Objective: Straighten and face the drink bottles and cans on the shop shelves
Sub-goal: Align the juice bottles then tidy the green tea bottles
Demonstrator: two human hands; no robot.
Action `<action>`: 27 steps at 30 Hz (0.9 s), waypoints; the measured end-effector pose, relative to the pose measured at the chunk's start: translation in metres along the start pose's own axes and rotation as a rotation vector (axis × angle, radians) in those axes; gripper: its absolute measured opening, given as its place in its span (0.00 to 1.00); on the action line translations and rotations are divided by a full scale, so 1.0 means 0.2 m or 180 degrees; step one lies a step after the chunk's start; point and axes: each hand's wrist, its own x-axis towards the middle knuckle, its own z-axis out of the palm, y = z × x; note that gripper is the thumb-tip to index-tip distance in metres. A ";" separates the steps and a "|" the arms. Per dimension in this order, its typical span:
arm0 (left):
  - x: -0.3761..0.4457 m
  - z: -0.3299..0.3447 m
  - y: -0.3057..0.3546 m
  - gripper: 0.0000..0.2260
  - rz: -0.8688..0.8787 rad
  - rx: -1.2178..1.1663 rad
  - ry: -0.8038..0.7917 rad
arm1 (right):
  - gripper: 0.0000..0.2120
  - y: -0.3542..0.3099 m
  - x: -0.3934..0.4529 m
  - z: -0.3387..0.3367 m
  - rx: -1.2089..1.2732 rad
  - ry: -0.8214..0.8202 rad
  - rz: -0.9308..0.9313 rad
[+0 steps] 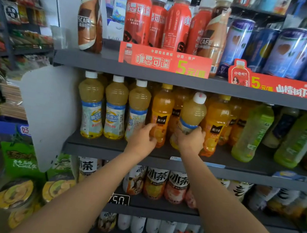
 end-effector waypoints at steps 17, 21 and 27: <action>-0.20 -0.25 -0.04 0.20 0.0248 -0.0981 0.0665 | 0.23 -0.11 -0.33 0.02 -0.0381 -0.1327 -0.1941; -0.20 -0.35 -0.11 0.20 0.0086 -0.0652 0.0745 | 0.29 -0.13 -0.29 0.09 -0.0360 -0.1545 -0.1540; -0.16 -0.39 -0.18 0.20 -0.0083 -0.0541 0.0788 | 0.20 -0.08 -0.24 0.15 -0.0695 -0.1209 -0.1353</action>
